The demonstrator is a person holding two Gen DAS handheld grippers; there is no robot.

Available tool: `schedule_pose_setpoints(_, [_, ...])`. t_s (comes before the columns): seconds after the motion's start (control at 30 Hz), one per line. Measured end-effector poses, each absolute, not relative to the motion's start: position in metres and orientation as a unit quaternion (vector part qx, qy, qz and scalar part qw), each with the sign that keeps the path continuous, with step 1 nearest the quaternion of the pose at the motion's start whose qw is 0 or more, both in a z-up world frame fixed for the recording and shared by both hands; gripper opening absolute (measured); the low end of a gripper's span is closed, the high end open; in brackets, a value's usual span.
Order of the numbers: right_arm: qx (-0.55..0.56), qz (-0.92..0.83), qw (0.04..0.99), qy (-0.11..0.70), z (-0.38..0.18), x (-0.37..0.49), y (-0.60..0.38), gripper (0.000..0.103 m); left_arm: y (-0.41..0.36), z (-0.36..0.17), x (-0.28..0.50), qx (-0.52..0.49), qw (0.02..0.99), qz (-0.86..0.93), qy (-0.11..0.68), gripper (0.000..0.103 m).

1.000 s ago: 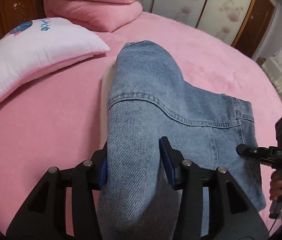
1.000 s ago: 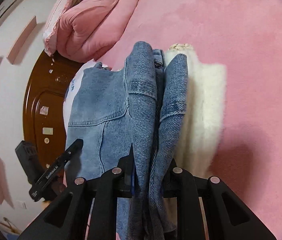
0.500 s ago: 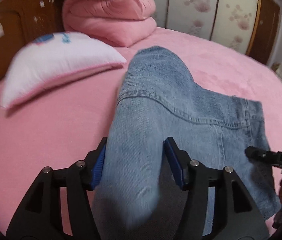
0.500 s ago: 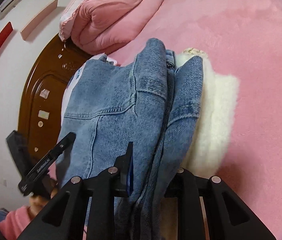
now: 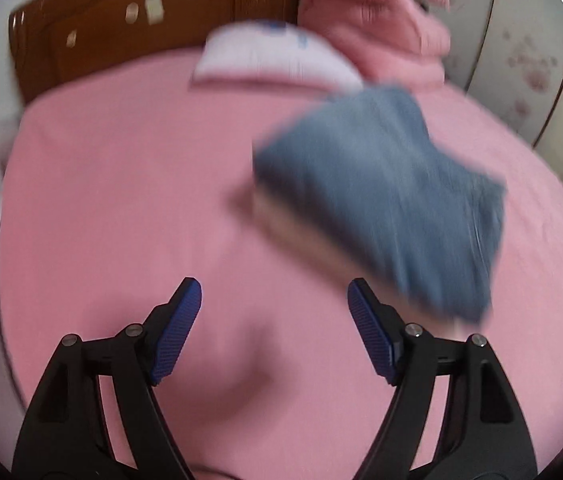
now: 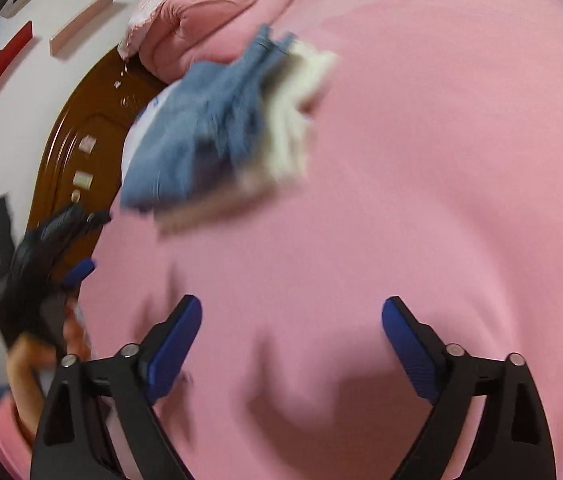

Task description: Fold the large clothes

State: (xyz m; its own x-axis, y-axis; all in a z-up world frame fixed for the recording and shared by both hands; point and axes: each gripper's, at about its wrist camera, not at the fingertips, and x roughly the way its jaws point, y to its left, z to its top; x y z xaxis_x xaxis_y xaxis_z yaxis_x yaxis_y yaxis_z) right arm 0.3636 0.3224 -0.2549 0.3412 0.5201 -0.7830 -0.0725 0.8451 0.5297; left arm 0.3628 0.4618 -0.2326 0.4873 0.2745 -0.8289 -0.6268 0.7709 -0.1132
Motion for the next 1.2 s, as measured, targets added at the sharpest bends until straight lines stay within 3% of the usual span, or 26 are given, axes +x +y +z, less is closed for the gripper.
schedule_pose_setpoints(0.23, [0.145, 0.141, 0.781, 0.591, -0.228, 0.194, 0.164, 0.103, 0.276, -0.231, 0.241, -0.104, 0.805, 0.179, 0.556, 0.074])
schedule_pose_setpoints(0.53, [0.141, 0.051, 0.81, 0.567, -0.125, 0.043, -0.022, 0.103, 0.097, -0.164, 0.102, -0.016, 0.819, 0.032, 0.573, 0.074])
schedule_pose_setpoints(0.73, [0.148, -0.052, 0.814, 0.56, -0.071, 0.002, -0.069, 0.103, 0.052, -0.113, 0.097, -0.008, 0.816, -0.019, 0.578, 0.074])
schedule_pose_setpoints(1.03, [0.194, -0.084, 0.798, 0.565, -0.018, 0.015, -0.07, 0.103, 0.008, -0.029, 0.129, 0.021, 0.837, -0.098, 0.537, 0.074])
schedule_pose_setpoints(1.2, [0.125, -0.085, 0.829, 0.538, 0.022, 0.044, -0.037, 0.103, 0.007, 0.012, 0.139, 0.043, 0.856, -0.136, 0.497, 0.074])
